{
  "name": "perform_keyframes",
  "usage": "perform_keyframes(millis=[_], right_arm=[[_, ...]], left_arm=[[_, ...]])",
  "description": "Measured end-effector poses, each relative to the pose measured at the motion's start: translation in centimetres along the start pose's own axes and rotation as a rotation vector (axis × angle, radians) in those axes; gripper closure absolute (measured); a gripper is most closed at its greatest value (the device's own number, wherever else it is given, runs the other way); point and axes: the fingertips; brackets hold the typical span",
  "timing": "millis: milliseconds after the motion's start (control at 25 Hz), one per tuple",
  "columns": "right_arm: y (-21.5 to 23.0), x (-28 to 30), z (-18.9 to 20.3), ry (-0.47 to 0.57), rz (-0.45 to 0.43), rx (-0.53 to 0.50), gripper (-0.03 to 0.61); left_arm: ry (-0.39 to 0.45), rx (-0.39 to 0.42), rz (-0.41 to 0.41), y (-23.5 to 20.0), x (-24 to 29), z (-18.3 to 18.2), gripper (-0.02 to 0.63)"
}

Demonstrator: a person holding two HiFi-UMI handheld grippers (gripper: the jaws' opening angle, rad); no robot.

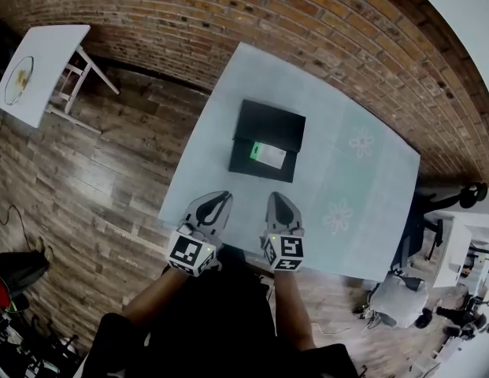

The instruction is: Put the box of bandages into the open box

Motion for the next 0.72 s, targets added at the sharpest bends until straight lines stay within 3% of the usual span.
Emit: perform_keyframes(millis=[280, 720], right_arm=[[-0.9, -3.9, -2.6, 0.122, 0.039, 0.048, 0.552], [-2.5, -7.5, -3.5, 0.173, 0.015, 0.071, 0.552]], left_arm=[[0.015, 0.048, 0.032, 1.5, -1.4, -1.7, 0.566], [0.025, 0.081, 0.059, 2.6, -2.3, -2.4, 0.566]])
Point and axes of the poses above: the fingertips, and each gripper's own axes: x forward along the fingers, y to its right, z out of its underside, and after that the axes turned 6 degrees about z, right-handed
